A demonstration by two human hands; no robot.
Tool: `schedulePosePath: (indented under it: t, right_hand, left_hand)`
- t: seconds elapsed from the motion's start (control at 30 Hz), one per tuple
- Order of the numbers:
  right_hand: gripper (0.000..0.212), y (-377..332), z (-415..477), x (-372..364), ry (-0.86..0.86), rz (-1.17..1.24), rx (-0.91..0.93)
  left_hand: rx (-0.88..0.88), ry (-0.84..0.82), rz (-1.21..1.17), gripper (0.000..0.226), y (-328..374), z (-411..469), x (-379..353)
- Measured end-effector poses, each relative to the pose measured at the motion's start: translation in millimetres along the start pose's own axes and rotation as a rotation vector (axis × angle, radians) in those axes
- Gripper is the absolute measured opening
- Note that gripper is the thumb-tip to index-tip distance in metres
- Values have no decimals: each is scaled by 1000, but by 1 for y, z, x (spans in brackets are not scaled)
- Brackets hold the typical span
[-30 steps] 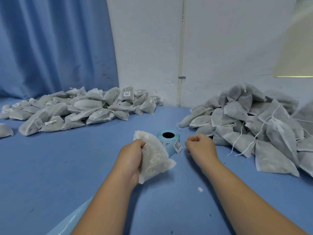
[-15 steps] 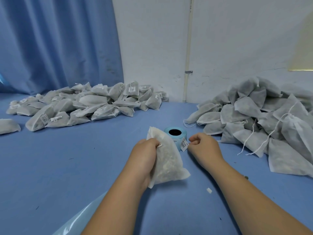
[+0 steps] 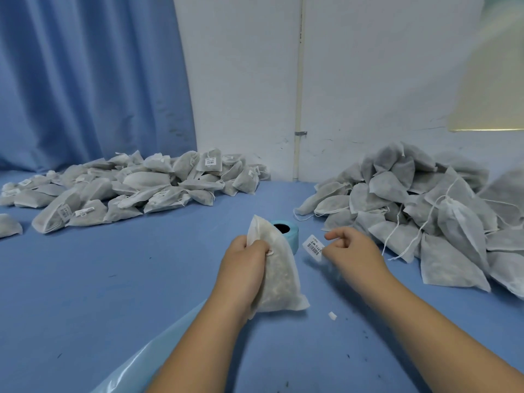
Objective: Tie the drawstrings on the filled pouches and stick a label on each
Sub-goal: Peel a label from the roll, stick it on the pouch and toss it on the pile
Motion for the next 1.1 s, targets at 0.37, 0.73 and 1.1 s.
schedulePosePath:
  t: [0.37,0.73,1.1]
  right_hand:
    - [35,-44,-93,78,-273,291,213]
    - [48,-65,-113,80,-270,-95,515]
    - [50,-68,-114,83,-188,-224,610]
  left_hand:
    - [101,-408,-144,6,-4,-57,-64]
    - [60,-536,-136,29,4,-97,-85]
    - [61,-562,-152,26,2,-105,-91]
Point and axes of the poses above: each hand's wrist, its own z-axis towards the middle knuckle, its own x-axis out of the back of the hand, y = z × x, the point moved 9 cm from there along z, towards the middle knuckle, and after that the axes turned 7 degrees about y, right-handed, at the moved point
